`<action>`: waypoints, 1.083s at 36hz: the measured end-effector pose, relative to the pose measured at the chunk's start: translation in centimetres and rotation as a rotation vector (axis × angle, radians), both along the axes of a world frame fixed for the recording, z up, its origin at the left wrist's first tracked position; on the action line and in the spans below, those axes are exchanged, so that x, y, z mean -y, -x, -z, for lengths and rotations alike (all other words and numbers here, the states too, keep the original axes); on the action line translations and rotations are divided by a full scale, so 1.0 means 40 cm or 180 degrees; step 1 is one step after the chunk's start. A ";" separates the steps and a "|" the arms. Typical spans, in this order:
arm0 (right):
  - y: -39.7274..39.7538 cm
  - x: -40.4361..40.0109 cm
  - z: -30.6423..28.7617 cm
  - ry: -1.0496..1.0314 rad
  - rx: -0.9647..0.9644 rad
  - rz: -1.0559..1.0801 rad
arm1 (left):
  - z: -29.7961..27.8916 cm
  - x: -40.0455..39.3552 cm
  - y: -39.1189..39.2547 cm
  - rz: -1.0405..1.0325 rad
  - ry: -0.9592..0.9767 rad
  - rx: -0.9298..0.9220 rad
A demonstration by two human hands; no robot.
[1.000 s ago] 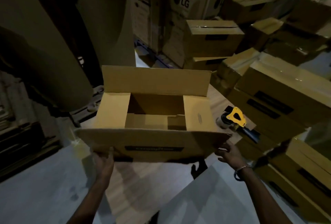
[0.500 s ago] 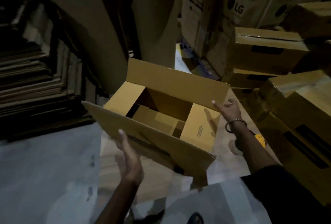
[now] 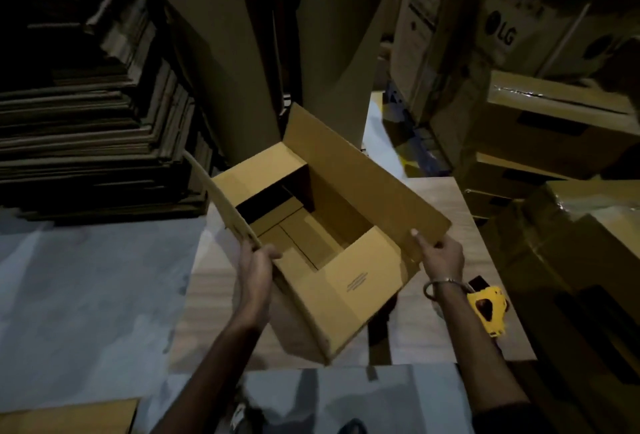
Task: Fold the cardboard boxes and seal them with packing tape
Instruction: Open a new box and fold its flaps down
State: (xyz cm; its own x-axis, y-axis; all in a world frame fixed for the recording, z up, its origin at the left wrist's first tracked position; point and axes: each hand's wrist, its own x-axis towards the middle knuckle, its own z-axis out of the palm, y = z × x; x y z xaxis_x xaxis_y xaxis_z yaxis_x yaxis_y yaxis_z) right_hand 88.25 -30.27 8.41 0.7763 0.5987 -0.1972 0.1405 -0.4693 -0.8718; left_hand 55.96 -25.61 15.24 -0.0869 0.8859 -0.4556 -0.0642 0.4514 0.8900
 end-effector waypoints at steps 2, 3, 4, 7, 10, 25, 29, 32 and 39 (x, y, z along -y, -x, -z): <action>0.042 0.062 0.006 -0.0080 0.0081 -0.0063 | -0.005 -0.026 0.012 0.0040 -0.0128 0.0061; 0.064 0.090 0.007 -0.0069 0.0131 -0.0123 | -0.003 -0.044 0.019 0.0113 -0.0174 0.0033; 0.085 0.117 0.010 -0.0034 0.0224 -0.0179 | -0.002 -0.059 0.025 0.0199 -0.0186 -0.0007; 0.145 0.172 0.028 0.0127 0.0610 -0.0317 | 0.009 -0.094 0.040 0.0522 -0.0272 -0.0054; 0.218 0.203 0.040 0.0259 0.1104 -0.0663 | -0.001 -0.124 0.032 0.0752 -0.0445 -0.0096; 0.408 0.272 0.121 0.1000 0.1948 -0.1409 | 0.208 -0.093 -0.050 0.2335 -0.1392 -0.2478; 0.398 0.282 0.111 0.0935 0.1807 -0.1628 | 0.279 -0.078 -0.054 0.2918 -0.2130 -0.3535; 0.366 0.303 0.116 0.0801 0.1673 -0.1820 | 0.289 -0.083 -0.073 0.3114 -0.2220 -0.3857; 0.246 0.332 0.108 -0.0369 0.0879 -0.0852 | 0.301 -0.079 -0.078 0.3294 -0.2375 -0.4017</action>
State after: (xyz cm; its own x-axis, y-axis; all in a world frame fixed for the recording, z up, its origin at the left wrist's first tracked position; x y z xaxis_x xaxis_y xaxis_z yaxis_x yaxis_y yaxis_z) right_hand 78.40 -43.53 4.09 0.6042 0.7930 0.0777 0.4809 -0.2851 -0.8291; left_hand 59.08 -22.47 3.20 0.6367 0.7671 -0.0788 0.7653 -0.6160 0.1864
